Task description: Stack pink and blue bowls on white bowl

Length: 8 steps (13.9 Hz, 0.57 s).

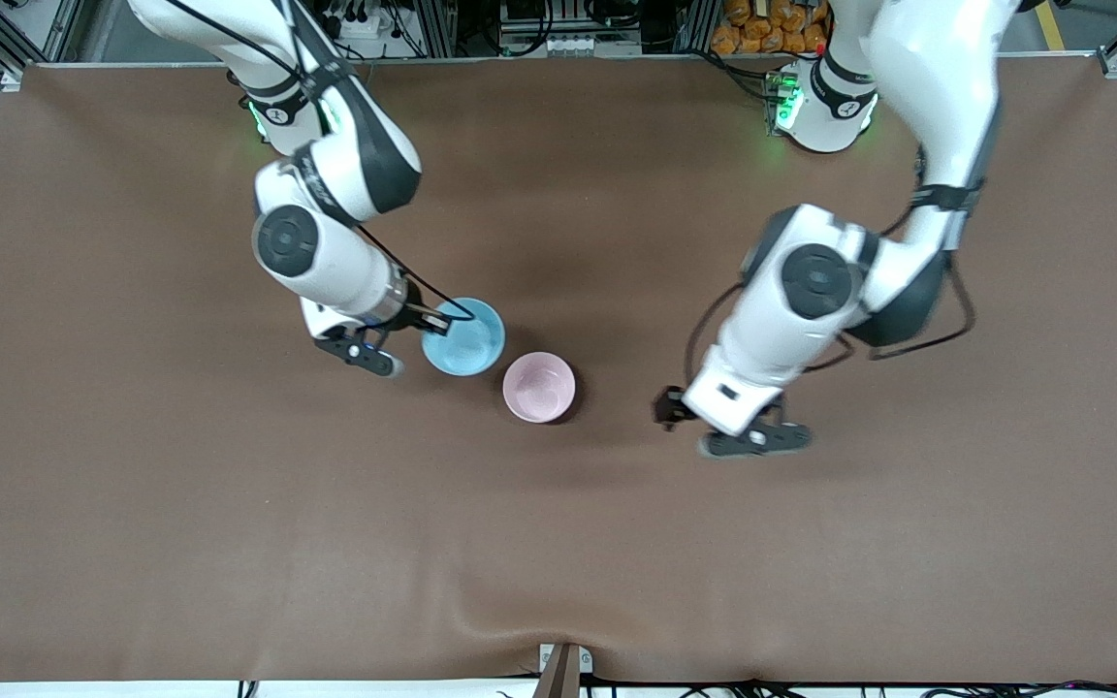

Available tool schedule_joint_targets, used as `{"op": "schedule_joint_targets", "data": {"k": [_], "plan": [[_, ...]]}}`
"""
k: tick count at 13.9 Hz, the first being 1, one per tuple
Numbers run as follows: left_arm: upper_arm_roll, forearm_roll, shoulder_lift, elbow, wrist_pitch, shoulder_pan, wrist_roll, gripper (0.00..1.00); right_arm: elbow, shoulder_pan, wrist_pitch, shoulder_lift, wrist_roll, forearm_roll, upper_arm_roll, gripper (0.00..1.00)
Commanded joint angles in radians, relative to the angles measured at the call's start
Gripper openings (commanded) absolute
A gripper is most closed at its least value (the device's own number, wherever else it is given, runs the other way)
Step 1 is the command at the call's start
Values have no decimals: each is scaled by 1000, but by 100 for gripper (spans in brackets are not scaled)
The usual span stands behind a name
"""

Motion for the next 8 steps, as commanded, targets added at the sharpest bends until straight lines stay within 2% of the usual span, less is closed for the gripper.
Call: {"op": "schedule_joint_targets", "data": {"k": [1,6,8], "plan": [[-12,22,-32,-21,-35,82,67,100,73,48,56,79,77,22,-7,0],[-15,22,-108,-21,-116,171,180,100,97,93,160,144,118,22,-7,0],[-12,13,-165,-21,-223,203,269,100,145,111,161,177,118,20,-7,0]]}}
